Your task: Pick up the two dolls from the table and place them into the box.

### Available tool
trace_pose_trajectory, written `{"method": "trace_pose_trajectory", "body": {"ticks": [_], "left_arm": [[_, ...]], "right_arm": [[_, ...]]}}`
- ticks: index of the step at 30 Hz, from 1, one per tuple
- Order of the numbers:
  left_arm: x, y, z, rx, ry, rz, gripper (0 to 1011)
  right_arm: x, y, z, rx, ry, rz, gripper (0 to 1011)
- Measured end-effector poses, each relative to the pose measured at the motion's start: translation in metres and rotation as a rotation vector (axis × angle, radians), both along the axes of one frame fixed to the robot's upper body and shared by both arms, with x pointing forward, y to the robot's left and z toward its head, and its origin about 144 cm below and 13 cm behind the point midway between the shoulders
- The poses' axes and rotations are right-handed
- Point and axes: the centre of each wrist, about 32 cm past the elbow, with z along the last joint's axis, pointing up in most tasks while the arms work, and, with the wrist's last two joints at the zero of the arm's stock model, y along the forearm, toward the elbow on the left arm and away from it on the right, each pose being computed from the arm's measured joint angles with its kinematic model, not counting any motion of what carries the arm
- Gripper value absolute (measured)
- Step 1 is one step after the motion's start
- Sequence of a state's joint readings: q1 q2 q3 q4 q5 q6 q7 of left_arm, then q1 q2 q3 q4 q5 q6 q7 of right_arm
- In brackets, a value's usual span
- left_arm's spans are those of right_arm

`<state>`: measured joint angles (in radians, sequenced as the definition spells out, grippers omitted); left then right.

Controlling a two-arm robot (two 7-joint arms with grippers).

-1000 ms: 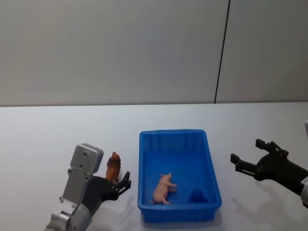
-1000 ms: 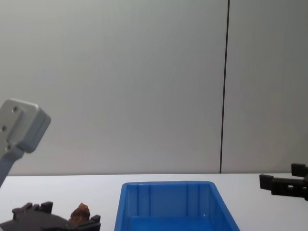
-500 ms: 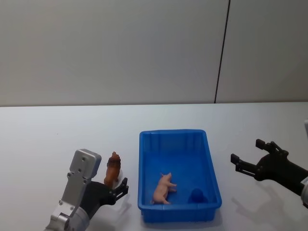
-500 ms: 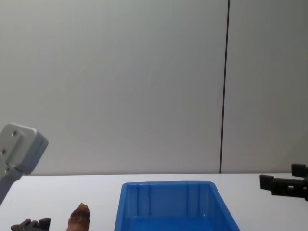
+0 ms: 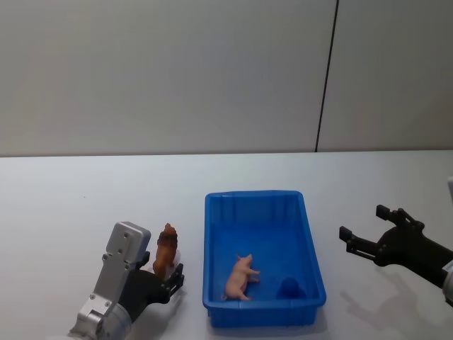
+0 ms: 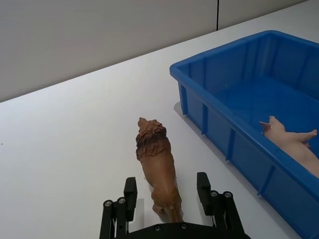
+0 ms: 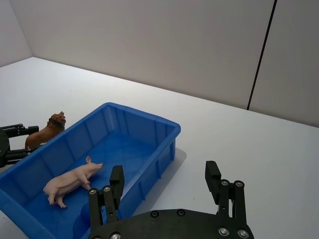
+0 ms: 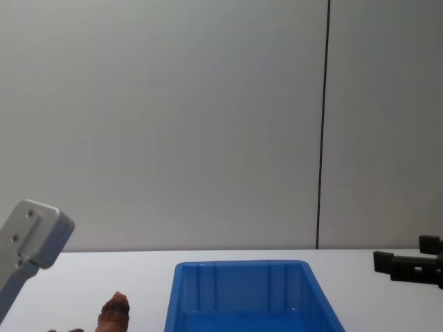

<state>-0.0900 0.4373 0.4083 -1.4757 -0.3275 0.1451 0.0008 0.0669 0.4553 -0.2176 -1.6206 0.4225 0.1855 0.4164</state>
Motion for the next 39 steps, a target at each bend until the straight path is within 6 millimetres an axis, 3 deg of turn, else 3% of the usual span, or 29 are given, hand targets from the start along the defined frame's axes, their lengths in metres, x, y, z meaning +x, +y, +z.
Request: {"method": "trace_pose_trajectory", "body": {"ticks": [16, 28, 39], "left_arm": [[0.007, 0.005, -0.006, 0.003, -0.006, -0.013, 317], [0.012, 0.004, 0.010, 0.005, -0.085, -0.023, 309], [0.023, -0.010, 0.043, -0.005, -0.204, -0.086, 309]], "right_arm": [[0.000, 0.000, 0.000, 0.000, 0.000, 0.000, 1001], [0.000, 0.000, 0.000, 0.000, 0.000, 0.000, 1001], [0.000, 0.000, 0.000, 0.000, 0.000, 0.000, 1001]]}}
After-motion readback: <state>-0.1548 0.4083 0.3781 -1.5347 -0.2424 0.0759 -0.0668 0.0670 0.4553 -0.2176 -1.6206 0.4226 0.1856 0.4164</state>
